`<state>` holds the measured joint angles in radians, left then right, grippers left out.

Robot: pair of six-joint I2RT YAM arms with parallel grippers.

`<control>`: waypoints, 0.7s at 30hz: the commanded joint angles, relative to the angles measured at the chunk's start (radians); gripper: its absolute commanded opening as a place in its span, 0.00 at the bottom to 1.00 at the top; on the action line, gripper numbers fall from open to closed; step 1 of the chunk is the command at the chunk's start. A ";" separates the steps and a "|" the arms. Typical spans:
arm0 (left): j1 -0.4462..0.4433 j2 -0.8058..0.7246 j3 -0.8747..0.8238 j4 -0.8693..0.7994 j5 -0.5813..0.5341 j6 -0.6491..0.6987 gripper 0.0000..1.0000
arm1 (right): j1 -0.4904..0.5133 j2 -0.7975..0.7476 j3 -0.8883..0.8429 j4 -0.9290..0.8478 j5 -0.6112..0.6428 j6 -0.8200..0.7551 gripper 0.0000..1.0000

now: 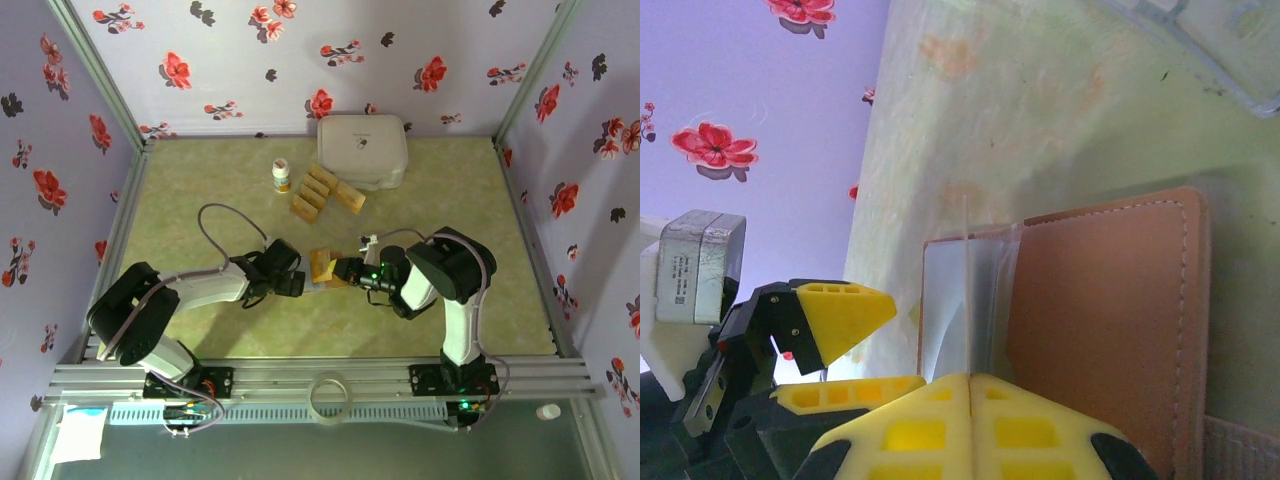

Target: Put the credit cards into the card holder

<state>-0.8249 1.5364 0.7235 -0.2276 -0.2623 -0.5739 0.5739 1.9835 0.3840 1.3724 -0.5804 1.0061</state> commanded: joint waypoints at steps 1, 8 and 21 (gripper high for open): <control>-0.003 0.025 -0.026 -0.021 -0.032 -0.009 1.00 | -0.003 0.014 0.004 0.013 -0.022 0.001 0.00; -0.003 0.025 -0.026 -0.020 -0.032 -0.009 1.00 | 0.006 0.012 0.005 0.014 -0.037 0.006 0.00; -0.004 0.026 -0.030 -0.017 -0.034 -0.010 1.00 | 0.011 0.028 -0.003 0.014 -0.039 0.003 0.00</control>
<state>-0.8249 1.5364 0.7189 -0.2180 -0.2623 -0.5739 0.5770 1.9892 0.3847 1.3792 -0.6064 1.0065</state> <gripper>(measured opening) 0.997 0.040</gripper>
